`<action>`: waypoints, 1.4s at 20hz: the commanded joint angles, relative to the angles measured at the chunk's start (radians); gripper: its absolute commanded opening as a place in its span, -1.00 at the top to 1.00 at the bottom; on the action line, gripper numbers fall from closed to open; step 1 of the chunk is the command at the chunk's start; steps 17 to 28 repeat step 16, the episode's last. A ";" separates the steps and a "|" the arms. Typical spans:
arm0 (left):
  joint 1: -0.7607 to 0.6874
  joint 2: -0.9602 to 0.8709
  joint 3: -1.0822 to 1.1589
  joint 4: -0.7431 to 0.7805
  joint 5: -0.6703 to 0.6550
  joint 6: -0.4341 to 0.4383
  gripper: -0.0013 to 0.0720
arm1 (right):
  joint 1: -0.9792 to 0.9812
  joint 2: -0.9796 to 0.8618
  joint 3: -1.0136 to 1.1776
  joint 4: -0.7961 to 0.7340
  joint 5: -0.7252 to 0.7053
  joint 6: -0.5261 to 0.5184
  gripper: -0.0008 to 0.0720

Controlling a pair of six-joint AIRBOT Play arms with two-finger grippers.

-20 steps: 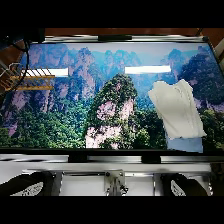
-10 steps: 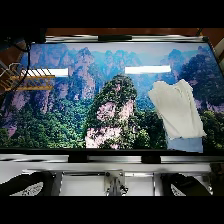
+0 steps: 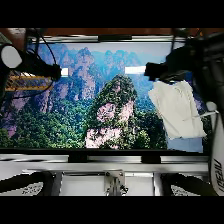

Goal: Fold the shirts.

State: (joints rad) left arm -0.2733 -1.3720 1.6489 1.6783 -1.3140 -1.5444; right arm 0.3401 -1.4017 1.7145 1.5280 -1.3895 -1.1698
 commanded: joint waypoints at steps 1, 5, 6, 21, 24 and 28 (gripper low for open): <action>0.000 -0.021 -0.097 -0.003 -0.127 -0.072 -0.51 | 0.001 -0.117 -0.003 0.165 0.047 -0.047 -0.28; -0.001 -0.021 -0.146 -0.027 -0.085 -0.134 -0.51 | 0.000 -0.133 -0.003 0.165 0.068 -0.047 -0.28; -0.002 -0.021 -0.146 -0.039 -0.072 -0.134 -0.51 | 0.000 -0.133 -0.003 0.165 0.070 -0.047 -0.28; -0.001 -0.021 -0.146 -0.056 -0.002 -0.134 -0.51 | 0.000 -0.133 -0.003 0.165 0.086 -0.047 -0.28; -0.001 -0.021 -0.146 -0.056 -0.002 -0.134 -0.51 | 0.000 -0.133 -0.003 0.165 0.086 -0.047 -0.28; -0.001 -0.021 -0.146 -0.056 -0.002 -0.134 -0.51 | 0.000 -0.133 -0.003 0.165 0.086 -0.047 -0.28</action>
